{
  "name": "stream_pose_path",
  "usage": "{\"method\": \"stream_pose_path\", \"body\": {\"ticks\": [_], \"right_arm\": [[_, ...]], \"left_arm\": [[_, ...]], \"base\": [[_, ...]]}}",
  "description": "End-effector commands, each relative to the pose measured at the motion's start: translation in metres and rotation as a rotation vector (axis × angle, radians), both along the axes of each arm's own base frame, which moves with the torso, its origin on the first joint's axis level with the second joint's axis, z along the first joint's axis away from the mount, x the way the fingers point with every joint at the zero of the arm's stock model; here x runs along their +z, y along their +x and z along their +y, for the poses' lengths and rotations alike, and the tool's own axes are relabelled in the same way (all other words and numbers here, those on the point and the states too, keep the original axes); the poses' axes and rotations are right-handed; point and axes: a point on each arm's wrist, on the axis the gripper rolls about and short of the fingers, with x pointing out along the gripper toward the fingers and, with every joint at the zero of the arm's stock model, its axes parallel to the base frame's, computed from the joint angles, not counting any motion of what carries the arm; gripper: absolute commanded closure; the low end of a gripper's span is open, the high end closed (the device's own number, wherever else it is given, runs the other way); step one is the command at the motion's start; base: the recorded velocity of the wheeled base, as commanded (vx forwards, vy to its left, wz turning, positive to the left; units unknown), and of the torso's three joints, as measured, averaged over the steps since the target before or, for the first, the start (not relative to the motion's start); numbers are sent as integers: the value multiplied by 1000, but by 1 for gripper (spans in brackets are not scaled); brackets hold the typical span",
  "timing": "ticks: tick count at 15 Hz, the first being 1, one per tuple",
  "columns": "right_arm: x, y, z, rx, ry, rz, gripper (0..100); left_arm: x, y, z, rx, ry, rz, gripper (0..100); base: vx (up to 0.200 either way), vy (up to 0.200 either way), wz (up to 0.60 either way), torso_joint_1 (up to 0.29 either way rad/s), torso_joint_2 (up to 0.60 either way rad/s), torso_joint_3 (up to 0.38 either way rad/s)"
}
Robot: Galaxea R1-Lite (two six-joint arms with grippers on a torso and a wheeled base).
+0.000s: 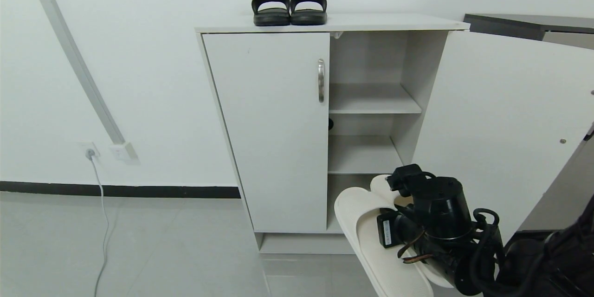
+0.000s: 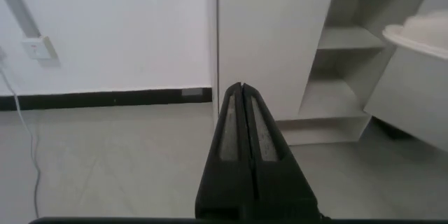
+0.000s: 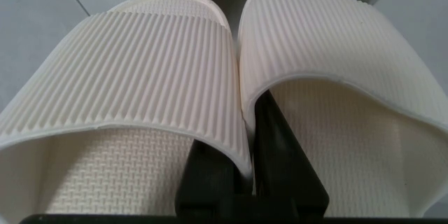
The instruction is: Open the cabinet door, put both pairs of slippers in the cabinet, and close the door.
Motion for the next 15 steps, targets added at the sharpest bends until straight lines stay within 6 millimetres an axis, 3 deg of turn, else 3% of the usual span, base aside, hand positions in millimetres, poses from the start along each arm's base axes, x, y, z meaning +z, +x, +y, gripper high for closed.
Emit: {"method": "stream_pose_path", "body": {"ticks": [1,5,9,13,15], "right_arm": [[-3,1,2,4,-5,3,100],[-26,15,19,12,8,-28,100],[-26,28,49,-80,18,-98,100],[-28,34,68,-190,11,-115,100],[-28,36,67,-197,5,-110,100]], "left_arm": [[-1,-1,0,-28,20,-14,100],[-1,-1,0,-29,20,-14,100],[-1,-1,0,-26,9,-14,100],[-1,-1,0,-26,9,-14,100],[-1,-1,0,-26,9,-14,100]], "base": [[0,0,0,0,0,0],[0,0,0,0,0,0],[0,0,0,0,0,0],[0,0,0,0,0,0],[0,0,0,0,0,0]]}}
